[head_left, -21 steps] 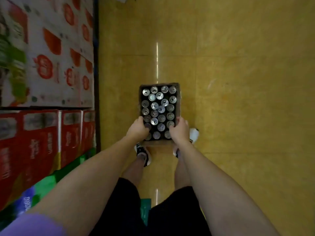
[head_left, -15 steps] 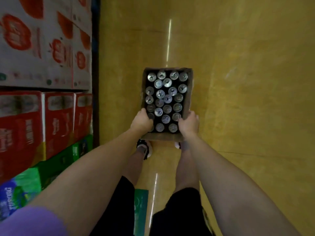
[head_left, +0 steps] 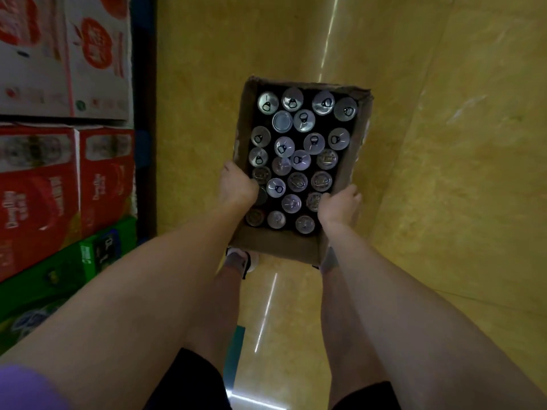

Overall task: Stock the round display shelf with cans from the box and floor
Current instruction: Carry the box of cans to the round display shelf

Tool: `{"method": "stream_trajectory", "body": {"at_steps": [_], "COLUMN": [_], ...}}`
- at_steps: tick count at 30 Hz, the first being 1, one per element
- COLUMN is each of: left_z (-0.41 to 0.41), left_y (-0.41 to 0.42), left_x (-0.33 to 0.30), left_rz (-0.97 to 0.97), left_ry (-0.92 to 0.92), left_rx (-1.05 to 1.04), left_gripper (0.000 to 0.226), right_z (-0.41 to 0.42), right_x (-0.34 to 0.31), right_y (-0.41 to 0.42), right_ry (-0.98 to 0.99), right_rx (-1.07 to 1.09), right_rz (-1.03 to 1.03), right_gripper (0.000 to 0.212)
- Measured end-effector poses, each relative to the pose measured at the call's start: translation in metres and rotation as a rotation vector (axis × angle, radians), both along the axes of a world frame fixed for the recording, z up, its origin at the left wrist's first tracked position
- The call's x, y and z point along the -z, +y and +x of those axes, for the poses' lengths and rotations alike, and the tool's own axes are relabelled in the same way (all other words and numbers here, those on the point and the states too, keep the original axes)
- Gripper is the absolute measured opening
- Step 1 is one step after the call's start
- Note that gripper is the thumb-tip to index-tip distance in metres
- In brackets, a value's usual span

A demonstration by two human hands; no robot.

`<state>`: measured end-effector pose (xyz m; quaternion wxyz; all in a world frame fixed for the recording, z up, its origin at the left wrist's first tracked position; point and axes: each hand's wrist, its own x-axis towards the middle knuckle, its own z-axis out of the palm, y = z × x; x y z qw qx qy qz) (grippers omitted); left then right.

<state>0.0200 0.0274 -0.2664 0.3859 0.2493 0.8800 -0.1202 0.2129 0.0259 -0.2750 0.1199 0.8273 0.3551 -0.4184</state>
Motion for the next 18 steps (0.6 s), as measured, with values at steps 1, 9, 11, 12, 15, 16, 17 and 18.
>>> {"method": "stream_trajectory", "body": {"at_steps": [1,9,11,12,15,16,17,18], "left_z": [-0.002,-0.029,-0.034,-0.037,-0.045,-0.048,-0.052,-0.055], "left_y": [0.001,0.007,0.01,0.011,0.011,0.01,0.007,0.006], "left_x": [0.005,0.031,0.035,0.038,0.048,0.049,0.053,0.055], "left_rz": [-0.001,-0.105,-0.135,-0.154,-0.213,-0.221,-0.226,-0.226], "left_ry": [0.021,-0.042,-0.074,-0.081,-0.104,-0.128,-0.162,-0.193], "left_rx": [0.002,0.069,0.098,0.093,0.041,0.009,-0.031,-0.063], "left_gripper": [0.053,0.043,0.041,0.042,0.047,0.049,0.05,0.05], "right_z": [-0.001,0.014,0.018,0.02,0.023,0.025,0.027,0.029], "right_x": [0.004,0.025,0.035,0.038,0.047,0.049,0.051,0.052], "right_y": [0.001,0.013,0.016,0.016,0.018,0.02,0.022,0.024], "right_ry": [-0.014,0.001,-0.011,-0.011,0.01,0.021,0.028,0.037], "right_rx": [-0.003,-0.093,-0.131,-0.142,-0.081,-0.035,0.001,0.017], "right_rz": [0.002,-0.092,-0.135,-0.158,-0.232,-0.245,-0.253,-0.261], "right_gripper": [0.048,0.042,0.049,0.053,0.06,0.061,0.062,0.062]}}
